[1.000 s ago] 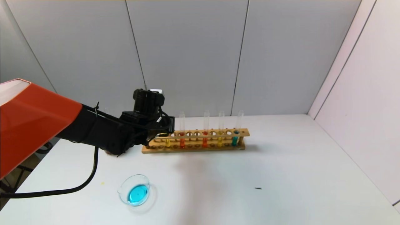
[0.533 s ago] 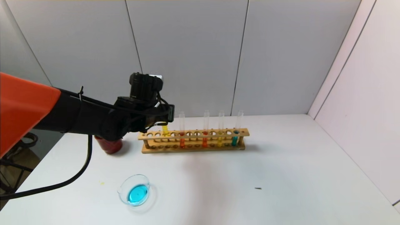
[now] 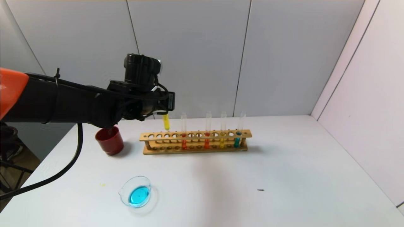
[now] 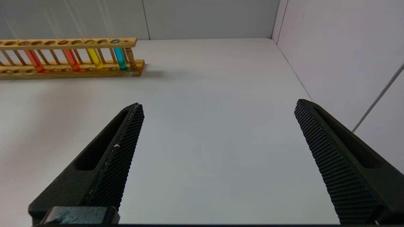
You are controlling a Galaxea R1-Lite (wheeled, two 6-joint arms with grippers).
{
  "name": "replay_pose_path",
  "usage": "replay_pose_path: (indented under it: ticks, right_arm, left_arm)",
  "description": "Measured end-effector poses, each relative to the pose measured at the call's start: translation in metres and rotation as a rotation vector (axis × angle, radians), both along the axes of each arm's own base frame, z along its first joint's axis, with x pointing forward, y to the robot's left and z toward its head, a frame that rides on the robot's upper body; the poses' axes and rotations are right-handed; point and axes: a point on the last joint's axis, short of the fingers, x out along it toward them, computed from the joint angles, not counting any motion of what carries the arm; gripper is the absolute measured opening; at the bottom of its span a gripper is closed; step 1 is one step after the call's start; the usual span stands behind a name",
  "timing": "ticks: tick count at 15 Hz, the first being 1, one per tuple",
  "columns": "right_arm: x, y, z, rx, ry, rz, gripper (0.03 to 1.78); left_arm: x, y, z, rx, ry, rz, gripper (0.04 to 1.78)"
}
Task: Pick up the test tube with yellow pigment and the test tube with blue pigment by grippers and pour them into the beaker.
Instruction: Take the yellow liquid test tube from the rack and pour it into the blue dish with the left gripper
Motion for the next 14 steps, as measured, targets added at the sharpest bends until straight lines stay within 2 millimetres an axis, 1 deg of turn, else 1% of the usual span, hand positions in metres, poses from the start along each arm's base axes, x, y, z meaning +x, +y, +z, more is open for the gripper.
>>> replay_pose_path:
  ticks: [3,6,11,14]
  right_arm:
    - [0.0,0.0,0.0,0.0,0.0,0.0,1.74]
    - [0.0,0.0,0.0,0.0,0.0,0.0,1.74]
    - [0.0,0.0,0.0,0.0,0.0,0.0,1.74]
    - [0.0,0.0,0.0,0.0,0.0,0.0,1.74]
  left_arm:
    - [-0.004,0.002,0.01,0.015,-0.007,0.004,0.32]
    - [-0.018,0.01,0.016,0.09,0.047,0.001,0.32]
    - [-0.061,0.042,0.028,0.29,0.139,-0.015,0.32]
    - [-0.088,0.064,0.029,0.385,0.214,-0.026,0.32]
